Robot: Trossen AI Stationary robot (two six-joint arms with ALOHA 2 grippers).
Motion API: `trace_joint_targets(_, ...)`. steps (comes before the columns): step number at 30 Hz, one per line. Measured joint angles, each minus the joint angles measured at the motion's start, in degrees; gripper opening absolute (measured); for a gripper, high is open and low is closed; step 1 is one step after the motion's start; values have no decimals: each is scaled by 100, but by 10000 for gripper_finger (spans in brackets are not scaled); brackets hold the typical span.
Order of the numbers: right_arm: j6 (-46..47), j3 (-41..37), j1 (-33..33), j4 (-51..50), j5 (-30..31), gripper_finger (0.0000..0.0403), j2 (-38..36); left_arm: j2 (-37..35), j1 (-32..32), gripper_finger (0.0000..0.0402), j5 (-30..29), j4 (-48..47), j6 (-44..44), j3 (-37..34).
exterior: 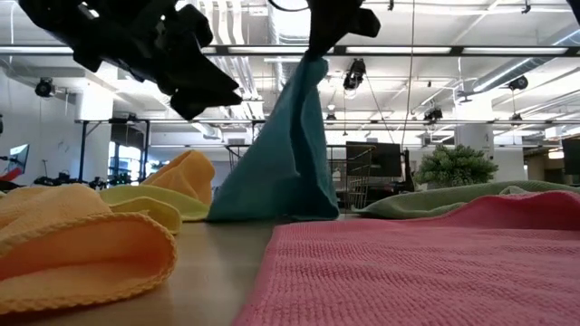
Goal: Fold microfiber towels
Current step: Fold the blue microfiber cloth
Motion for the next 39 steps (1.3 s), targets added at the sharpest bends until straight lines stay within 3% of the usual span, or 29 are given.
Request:
trace_joint_targets(13, 435, -10, -193, 108, 149, 8, 335, 760, -1109, 136, -1927, -222, -46, 764)
trace_joint_targets(20, 132, 32, -204, 493, 146, 8, 343, 1329, -1446, 136, -2664, -466, -954, 1276)
trace_joint_targets(24, -479, 207, -115, 713, 205, 8, 363, 1517, -1679, 136, -3179, -1013, -1252, 1658)
trace_joint_targets(31, -537, 252, -109, 1074, 159, 8, 365, 1820, -2079, 136, -4516, -1943, -1691, 2449)
trace_joint_targets(39, -1030, 421, -101, 1182, 143, 8, 365, 2485, -2149, 136, -4727, -2230, -2068, 2913)
